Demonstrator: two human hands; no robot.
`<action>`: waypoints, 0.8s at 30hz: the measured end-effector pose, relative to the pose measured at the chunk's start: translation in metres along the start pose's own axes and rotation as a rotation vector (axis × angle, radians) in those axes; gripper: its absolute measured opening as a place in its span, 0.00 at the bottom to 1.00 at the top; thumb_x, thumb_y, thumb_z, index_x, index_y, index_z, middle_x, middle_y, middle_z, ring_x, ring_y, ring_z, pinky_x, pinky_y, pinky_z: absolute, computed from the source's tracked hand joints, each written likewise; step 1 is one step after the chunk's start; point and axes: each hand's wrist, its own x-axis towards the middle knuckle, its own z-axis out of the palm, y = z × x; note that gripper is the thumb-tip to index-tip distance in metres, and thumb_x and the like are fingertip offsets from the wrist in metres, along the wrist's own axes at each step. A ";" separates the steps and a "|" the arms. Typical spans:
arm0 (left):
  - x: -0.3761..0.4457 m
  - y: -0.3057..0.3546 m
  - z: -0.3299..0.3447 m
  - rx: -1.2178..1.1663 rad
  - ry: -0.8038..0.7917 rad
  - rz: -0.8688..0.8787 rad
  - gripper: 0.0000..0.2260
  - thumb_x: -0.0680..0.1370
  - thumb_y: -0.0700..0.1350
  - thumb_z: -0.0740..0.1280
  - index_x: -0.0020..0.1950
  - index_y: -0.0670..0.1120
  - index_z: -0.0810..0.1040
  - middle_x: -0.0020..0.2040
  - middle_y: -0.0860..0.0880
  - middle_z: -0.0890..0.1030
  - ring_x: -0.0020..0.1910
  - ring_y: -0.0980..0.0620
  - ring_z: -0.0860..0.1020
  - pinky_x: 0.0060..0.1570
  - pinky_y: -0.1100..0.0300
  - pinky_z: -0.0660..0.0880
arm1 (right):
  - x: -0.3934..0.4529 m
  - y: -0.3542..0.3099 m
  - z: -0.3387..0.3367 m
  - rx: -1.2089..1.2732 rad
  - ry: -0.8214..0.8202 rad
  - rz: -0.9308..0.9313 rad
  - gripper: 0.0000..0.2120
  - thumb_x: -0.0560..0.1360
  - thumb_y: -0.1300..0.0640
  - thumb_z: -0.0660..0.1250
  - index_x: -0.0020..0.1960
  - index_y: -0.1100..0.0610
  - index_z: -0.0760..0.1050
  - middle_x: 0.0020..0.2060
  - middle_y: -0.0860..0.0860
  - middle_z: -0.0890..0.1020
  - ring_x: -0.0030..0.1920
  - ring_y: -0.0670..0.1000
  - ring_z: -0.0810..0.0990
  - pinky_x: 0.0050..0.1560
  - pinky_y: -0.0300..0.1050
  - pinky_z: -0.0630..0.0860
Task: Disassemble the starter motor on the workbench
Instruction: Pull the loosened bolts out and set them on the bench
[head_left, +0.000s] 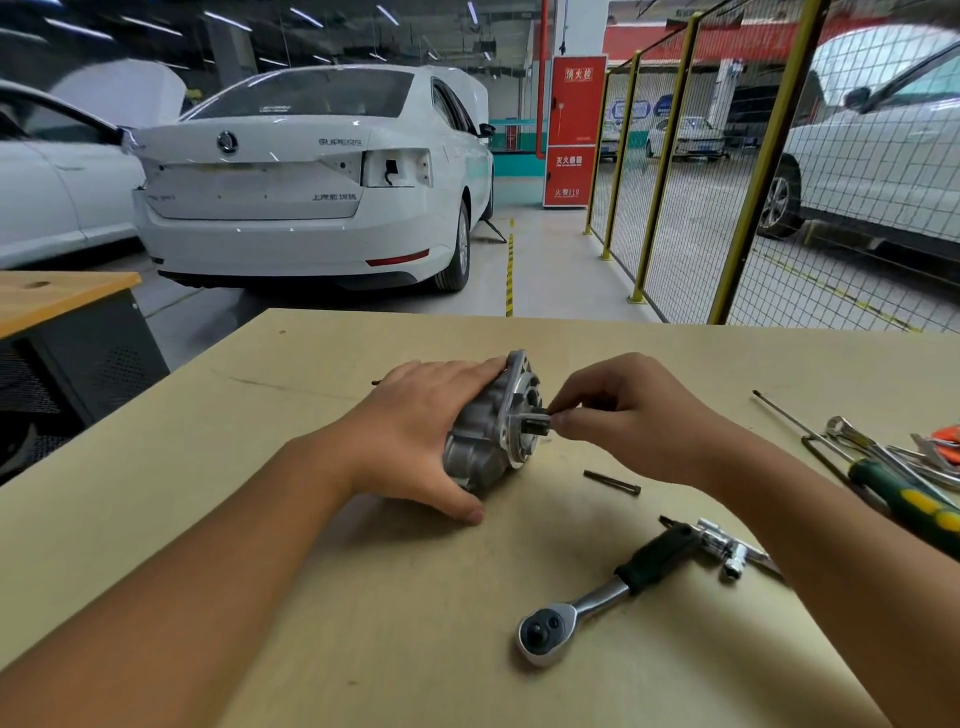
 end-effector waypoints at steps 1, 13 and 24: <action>-0.001 0.001 0.000 -0.001 0.026 0.018 0.61 0.57 0.71 0.73 0.84 0.55 0.52 0.76 0.57 0.68 0.70 0.56 0.68 0.73 0.53 0.63 | -0.001 -0.001 0.001 0.003 -0.028 -0.018 0.06 0.76 0.58 0.71 0.41 0.50 0.85 0.29 0.48 0.80 0.28 0.43 0.70 0.30 0.38 0.66; -0.008 0.006 0.015 -0.071 0.327 0.119 0.45 0.62 0.61 0.79 0.74 0.43 0.74 0.75 0.48 0.73 0.72 0.51 0.74 0.66 0.32 0.71 | -0.003 0.004 0.014 0.012 -0.039 -0.019 0.06 0.75 0.61 0.72 0.41 0.55 0.85 0.26 0.39 0.77 0.27 0.41 0.72 0.30 0.32 0.65; -0.003 0.019 0.027 -0.104 0.504 0.236 0.20 0.63 0.46 0.86 0.44 0.35 0.83 0.66 0.38 0.80 0.70 0.39 0.76 0.64 0.33 0.74 | -0.001 0.010 -0.001 0.179 0.033 0.087 0.05 0.75 0.60 0.73 0.41 0.56 0.86 0.25 0.49 0.76 0.26 0.45 0.69 0.28 0.38 0.65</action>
